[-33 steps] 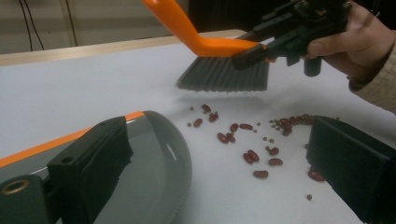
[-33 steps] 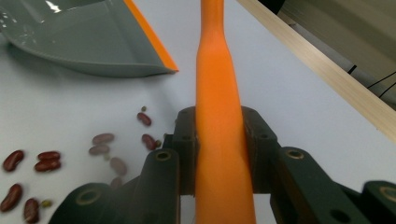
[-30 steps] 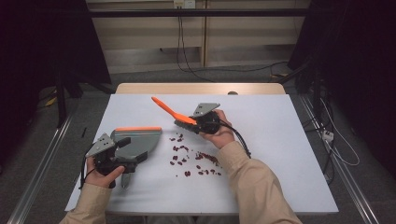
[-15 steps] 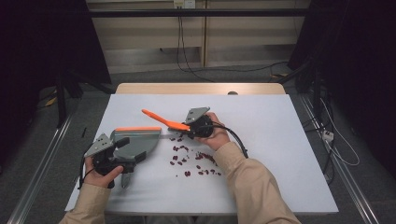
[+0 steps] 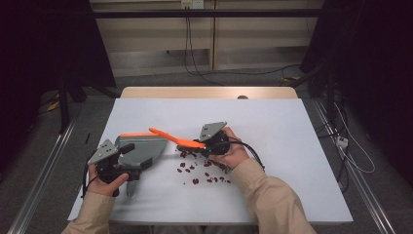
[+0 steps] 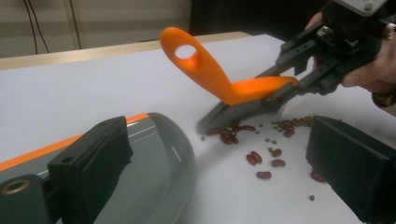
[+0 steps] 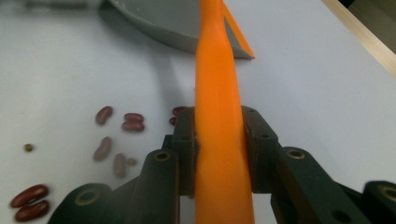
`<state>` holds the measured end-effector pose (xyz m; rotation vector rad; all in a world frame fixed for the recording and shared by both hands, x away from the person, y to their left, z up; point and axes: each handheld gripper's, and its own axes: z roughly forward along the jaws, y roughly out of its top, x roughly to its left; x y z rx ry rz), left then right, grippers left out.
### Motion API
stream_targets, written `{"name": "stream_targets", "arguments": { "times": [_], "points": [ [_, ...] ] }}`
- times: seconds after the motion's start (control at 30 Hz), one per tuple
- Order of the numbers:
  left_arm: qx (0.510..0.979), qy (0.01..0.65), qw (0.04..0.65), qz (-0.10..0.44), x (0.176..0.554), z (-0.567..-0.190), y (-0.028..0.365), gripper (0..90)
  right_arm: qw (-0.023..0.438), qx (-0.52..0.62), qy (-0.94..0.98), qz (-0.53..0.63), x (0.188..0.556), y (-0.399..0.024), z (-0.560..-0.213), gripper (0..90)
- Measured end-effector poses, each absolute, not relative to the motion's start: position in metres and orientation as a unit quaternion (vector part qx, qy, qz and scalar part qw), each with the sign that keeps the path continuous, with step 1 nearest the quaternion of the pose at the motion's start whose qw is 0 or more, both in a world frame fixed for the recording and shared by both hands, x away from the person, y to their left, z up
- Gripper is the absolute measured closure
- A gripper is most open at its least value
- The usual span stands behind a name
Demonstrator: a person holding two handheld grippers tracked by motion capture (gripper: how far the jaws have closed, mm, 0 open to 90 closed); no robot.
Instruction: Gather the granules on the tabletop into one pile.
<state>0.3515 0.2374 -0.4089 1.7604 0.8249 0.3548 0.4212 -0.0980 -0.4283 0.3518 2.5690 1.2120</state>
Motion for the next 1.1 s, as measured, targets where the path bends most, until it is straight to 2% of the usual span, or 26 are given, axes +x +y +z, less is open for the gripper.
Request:
{"name": "stream_targets", "arguments": {
  "times": [0.43, 0.57, 0.83, 1.1],
  "points": [
    [0.745, 0.347, 0.549, 0.152, 0.351, -0.409, 0.237, 6.1, 0.134, 0.105, 0.893, 0.416, 0.400, -0.106, -0.425, 71.1],
    [0.745, 0.345, 0.550, 0.153, 0.350, -0.407, 0.236, 6.1, 0.147, 0.112, 0.888, 0.421, 0.399, -0.108, -0.423, 71.2],
    [0.746, 0.347, 0.548, 0.154, 0.348, -0.408, 0.237, 6.1, 0.167, 0.121, 0.870, 0.448, 0.417, -0.106, -0.415, 71.2],
    [0.745, 0.351, 0.547, 0.150, 0.350, -0.411, 0.240, 6.1, 0.161, 0.114, 0.874, 0.444, 0.439, -0.089, -0.431, 71.2]
  ]
}}
